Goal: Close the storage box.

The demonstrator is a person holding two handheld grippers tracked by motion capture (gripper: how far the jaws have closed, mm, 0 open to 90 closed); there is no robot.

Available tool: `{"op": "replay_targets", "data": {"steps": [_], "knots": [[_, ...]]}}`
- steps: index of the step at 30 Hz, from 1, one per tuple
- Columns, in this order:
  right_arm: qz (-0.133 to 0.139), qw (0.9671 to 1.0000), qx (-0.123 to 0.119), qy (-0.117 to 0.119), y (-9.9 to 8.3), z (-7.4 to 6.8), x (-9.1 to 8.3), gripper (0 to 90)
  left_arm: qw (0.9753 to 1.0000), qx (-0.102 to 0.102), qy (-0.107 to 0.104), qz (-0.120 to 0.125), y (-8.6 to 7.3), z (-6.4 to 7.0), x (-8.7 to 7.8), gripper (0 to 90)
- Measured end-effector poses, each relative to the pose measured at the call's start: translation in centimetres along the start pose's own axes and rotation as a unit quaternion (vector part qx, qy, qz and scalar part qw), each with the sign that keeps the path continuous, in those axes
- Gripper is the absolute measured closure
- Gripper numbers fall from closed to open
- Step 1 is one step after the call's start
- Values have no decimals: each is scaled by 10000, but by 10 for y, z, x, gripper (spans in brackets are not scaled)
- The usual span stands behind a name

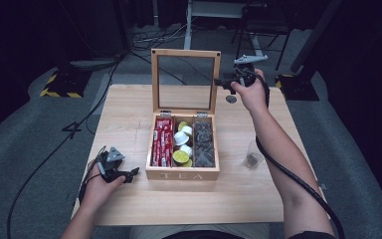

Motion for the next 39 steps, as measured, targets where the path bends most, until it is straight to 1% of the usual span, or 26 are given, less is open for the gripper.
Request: {"op": "replay_targets", "data": {"steps": [4, 8, 9, 10, 11, 13, 16, 18, 25, 32, 34, 39], "knots": [[24, 10000, 65, 46, 2, 1, 10, 444, 10000, -2, -5, -15, -1, 1, -1, 182], [32, 9999, 68, 83, 5, 1, 18, 454, 10000, 12, -10, -25, -1, 1, -2, 182], [70, 9999, 93, 117, 6, 0, 18, 463, 10000, 11, -12, -26, -1, 1, -2, 182], [114, 9998, 115, 152, 8, -1, 19, 451, 10000, 8, -4, -17, -1, 1, -2, 182], [140, 9997, 111, 135, 9, -2, 19, 451, 10000, 6, -6, -11, -1, 1, -2, 182], [124, 9999, 47, 88, 12, -4, 17, 452, 10000, 8, -12, -17, -1, 1, -2, 182], [93, 9999, 7, 99, 13, -4, 15, 467, 10000, 5, -5, -9, -1, 1, -2, 182], [84, 9999, -17, 125, 15, -5, 12, 475, 10000, 3, -9, -8, -1, 1, -2, 181], [14, 9997, -208, 106, 20, -13, 0, 485, 10000, 4, -26, -1, -1, 0, -1, 179], [58, 9991, -351, 232, 23, -22, -19, 527, 10000, 9, -26, -8, -1, 0, -1, 179], [61, 9987, -451, 245, 23, -25, -25, 553, 10000, 4, -26, -6, -1, 0, -1, 180], [114, 9980, -530, 324, 25, -32, -41, 629, 10000, 7, -25, -8, -1, 0, -1, 179]]}}
Point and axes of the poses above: each handheld gripper's, and its own axes: x roughly forward along the jaws, y roughly out of its top, z roughly to its right, the point moved 2 cm from there along x, roughly forward along the jaws, and after that the axes turned 10 degrees about x, right-handed, at the moved point
